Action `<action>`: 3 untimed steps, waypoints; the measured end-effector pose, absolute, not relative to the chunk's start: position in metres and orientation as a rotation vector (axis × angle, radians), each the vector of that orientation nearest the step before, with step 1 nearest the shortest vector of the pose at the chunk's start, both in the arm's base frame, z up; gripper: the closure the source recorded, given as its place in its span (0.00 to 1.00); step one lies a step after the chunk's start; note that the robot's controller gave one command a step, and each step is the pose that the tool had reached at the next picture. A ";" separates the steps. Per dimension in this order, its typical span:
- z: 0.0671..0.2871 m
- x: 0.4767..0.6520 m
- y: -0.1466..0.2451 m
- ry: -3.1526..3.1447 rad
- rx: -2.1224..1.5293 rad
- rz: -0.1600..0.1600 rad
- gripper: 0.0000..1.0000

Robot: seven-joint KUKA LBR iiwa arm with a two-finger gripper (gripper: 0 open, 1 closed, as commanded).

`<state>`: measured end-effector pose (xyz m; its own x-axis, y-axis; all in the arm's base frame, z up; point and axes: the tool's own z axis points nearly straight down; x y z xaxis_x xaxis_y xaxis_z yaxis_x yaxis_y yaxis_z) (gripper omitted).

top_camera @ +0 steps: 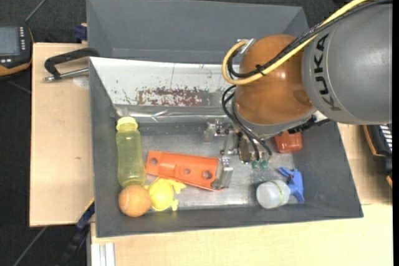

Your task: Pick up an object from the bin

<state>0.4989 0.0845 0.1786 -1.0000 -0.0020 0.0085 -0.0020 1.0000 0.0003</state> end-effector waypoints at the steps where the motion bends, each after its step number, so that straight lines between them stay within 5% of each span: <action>1: 0.183 0.500 0.084 -3.141 0.000 -0.002 0.00; 2: 0.108 0.502 0.084 -3.137 -0.133 -0.003 0.00; 3: 0.069 0.508 0.090 -3.128 -0.242 -0.003 0.00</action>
Offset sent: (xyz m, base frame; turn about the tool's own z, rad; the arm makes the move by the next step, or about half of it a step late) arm 0.0019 -0.0012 -0.1086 0.1267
